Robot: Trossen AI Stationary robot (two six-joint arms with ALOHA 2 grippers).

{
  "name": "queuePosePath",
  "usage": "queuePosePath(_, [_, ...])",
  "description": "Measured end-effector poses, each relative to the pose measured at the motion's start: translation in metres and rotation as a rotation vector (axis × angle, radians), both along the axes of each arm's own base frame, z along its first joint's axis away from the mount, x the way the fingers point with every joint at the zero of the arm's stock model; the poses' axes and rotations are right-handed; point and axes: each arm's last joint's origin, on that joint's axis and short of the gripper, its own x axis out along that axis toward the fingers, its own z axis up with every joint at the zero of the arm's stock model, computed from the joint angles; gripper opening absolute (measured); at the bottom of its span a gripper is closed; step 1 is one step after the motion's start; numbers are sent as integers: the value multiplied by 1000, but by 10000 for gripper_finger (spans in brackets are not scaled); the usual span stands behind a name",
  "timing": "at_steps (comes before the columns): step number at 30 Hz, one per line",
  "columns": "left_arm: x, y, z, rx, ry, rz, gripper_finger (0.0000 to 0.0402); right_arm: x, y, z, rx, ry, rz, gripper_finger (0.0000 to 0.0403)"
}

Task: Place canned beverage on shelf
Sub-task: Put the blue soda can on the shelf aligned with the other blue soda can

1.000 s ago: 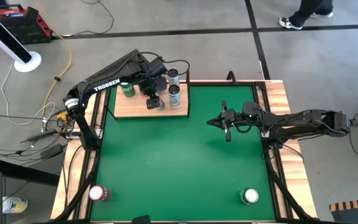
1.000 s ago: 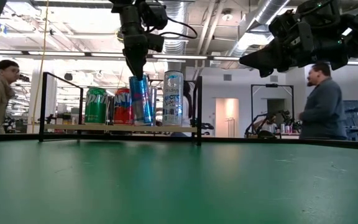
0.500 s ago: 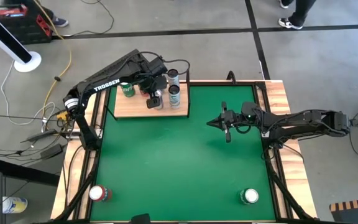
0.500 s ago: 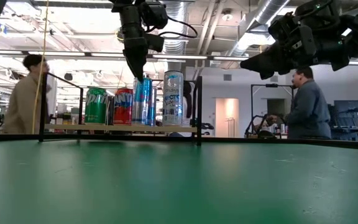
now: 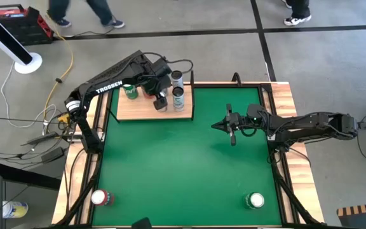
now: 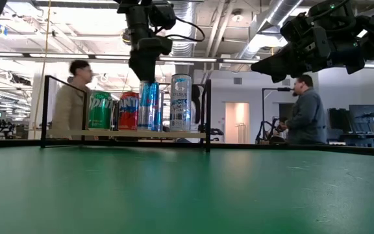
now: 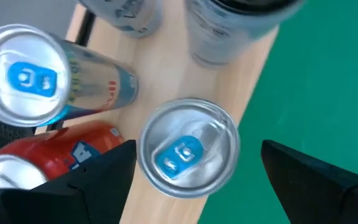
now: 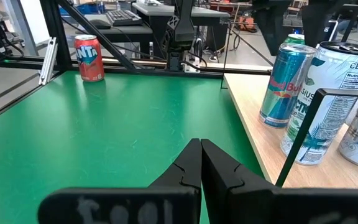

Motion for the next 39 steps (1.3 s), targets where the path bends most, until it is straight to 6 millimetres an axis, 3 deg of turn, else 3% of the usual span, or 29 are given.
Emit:
queuePosePath(9, [5, 6, -8, 14, 7, 111, 330, 0, 0, -1, 2, 8, 0, 27])
queuePosePath(22, [10, 10, -18, 17, 38, 125, 315, 0, 0, -3, -1, 32, 1, 27])
queuePosePath(29, [9, 9, -18, 25, 73, 42, 229, 0, 0, -3, -7, 32, 2, 27])
queuePosePath(39, [10, 6, -18, 38, 92, -192, 232, 0, 0, -3, -7, 29, 2, 27])
